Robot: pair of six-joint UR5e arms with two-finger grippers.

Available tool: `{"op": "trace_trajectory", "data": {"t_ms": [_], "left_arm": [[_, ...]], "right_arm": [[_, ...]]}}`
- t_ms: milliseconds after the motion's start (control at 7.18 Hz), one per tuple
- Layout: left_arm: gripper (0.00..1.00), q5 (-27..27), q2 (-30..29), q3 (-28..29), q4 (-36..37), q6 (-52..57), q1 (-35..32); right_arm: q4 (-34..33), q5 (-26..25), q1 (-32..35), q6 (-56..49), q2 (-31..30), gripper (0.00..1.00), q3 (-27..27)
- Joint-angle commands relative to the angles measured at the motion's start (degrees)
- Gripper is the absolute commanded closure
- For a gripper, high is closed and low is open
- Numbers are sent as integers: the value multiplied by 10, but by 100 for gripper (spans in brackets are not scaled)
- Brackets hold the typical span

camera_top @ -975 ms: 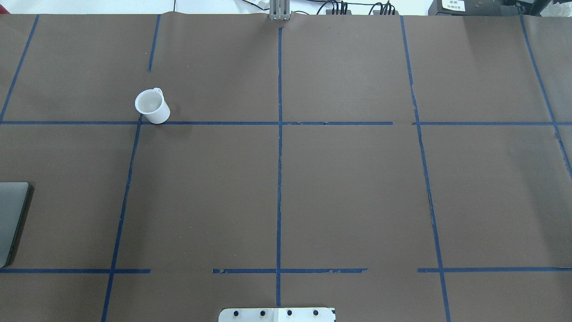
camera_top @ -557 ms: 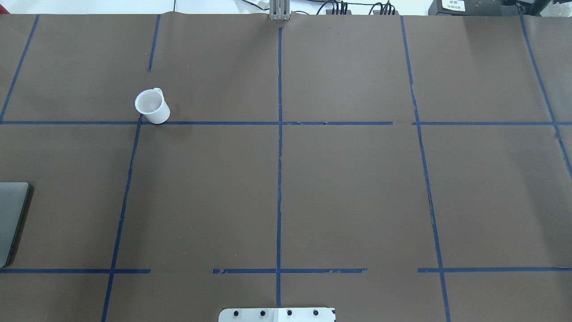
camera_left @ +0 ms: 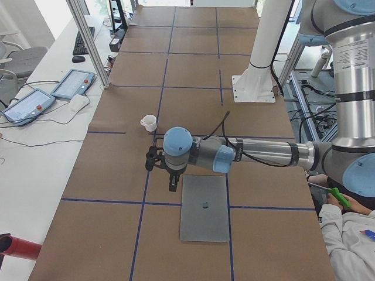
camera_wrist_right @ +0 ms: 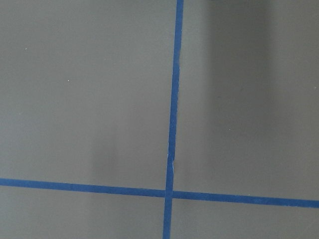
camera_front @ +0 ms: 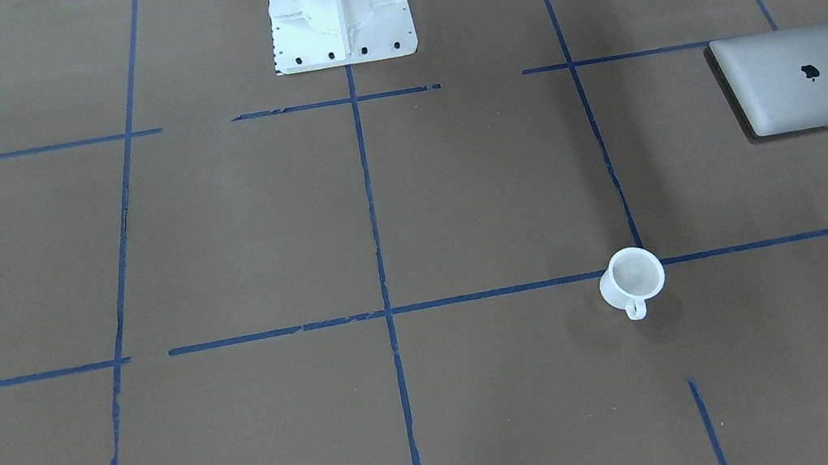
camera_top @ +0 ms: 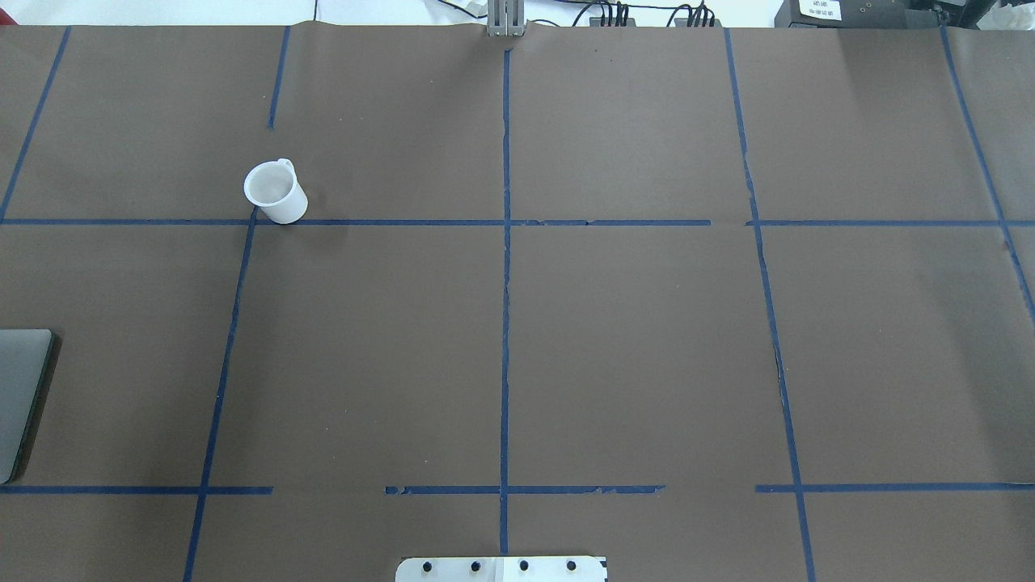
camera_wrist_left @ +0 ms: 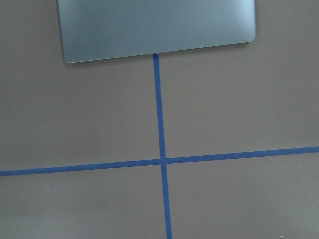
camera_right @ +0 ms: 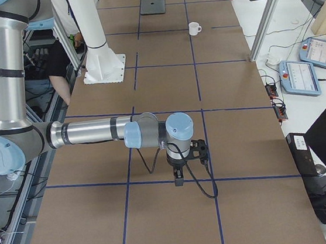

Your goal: Place cup on laptop

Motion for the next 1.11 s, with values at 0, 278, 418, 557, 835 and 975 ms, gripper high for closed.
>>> {"op": "trace_trajectory", "data": {"t_ms": [0, 278, 418, 557, 835, 975], "left_arm": [[0, 25, -140, 11, -5, -108, 116], [0, 142, -267, 87, 0, -179, 186], [0, 144, -329, 165, 1, -188, 196], [0, 145, -376, 227, 0, -213, 215], [0, 144, -443, 306, -12, -255, 238], [0, 146, -466, 349, -34, -261, 254]], "right_arm": [[1, 0, 0, 0, 0, 0, 0], [0, 0, 0, 0, 0, 0, 0], [0, 0, 0, 0, 0, 0, 0], [1, 0, 0, 0, 0, 0, 0], [1, 0, 0, 0, 0, 0, 0], [0, 0, 0, 0, 0, 0, 0]]}}
